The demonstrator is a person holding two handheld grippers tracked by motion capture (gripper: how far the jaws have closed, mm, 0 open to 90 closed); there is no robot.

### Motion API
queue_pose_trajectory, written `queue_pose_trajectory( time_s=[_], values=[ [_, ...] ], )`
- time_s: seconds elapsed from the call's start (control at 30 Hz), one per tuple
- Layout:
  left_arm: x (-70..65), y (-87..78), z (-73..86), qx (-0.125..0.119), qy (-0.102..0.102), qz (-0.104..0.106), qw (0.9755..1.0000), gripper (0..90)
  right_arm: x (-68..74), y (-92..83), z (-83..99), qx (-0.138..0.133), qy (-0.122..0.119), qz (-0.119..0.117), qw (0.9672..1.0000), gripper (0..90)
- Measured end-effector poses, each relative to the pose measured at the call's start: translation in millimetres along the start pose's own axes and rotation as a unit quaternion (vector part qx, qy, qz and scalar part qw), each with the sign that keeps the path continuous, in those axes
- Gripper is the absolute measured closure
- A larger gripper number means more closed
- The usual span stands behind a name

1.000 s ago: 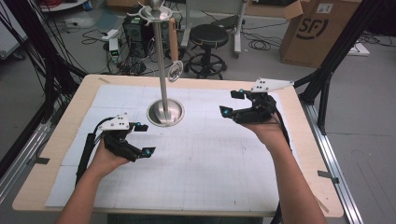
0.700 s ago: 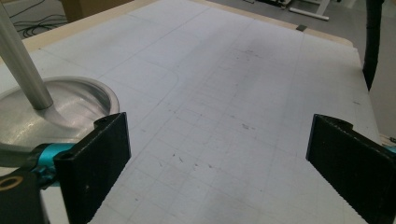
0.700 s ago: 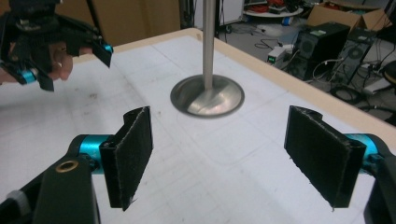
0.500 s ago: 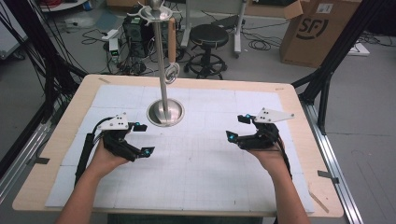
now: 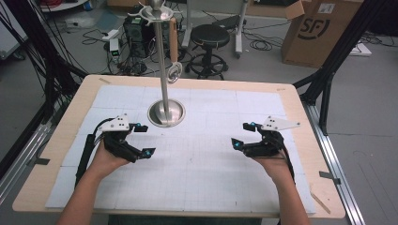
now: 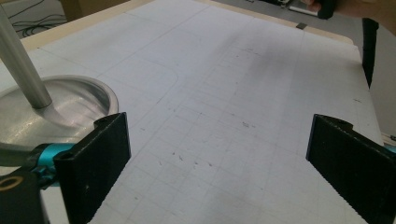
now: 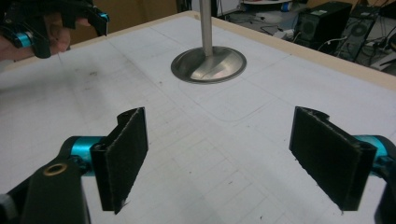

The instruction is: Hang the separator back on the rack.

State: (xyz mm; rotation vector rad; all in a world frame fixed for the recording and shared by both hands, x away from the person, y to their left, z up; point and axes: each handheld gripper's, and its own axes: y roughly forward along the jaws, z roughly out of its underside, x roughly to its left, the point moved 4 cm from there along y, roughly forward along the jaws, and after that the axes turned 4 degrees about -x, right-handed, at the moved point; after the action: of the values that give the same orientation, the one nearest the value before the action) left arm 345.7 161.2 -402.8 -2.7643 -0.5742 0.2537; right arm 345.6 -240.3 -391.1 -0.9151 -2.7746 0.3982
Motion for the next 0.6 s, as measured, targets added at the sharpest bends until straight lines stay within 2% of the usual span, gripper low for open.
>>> queue_pose_trajectory(
  time_s=[0.07, 0.13, 0.23, 0.37, 0.6],
  values=[
    [0.9, -0.4, 0.0, -0.002, 0.000, 0.000, 1.0000, 7.0, -3.0, 0.7, 4.6, 0.005, 0.019, -0.003, 0.9998, 15.6],
    [2.2, -0.3, 0.6, 0.000, -0.002, -0.002, 1.0000, 7.0, -4.6, 3.4, 9.1, 0.012, 0.027, -0.004, 0.9996, 15.0],
    [1.6, 0.8, 1.3, 0.004, 0.001, -0.002, 1.0000, 7.0, -4.8, 10.2, 13.8, 0.028, 0.026, -0.007, 0.9992, 14.5],
    [0.4, 1.6, 1.4, 0.006, 0.003, -0.001, 1.0000, 7.0, -2.0, 15.4, 15.2, 0.036, 0.018, -0.010, 0.9991, 14.5],
    [-0.5, 0.3, 0.4, 0.000, 0.003, -0.002, 1.0000, 7.0, -0.1, 11.4, 12.9, 0.030, 0.017, -0.007, 0.9994, 14.6]
  ],
)
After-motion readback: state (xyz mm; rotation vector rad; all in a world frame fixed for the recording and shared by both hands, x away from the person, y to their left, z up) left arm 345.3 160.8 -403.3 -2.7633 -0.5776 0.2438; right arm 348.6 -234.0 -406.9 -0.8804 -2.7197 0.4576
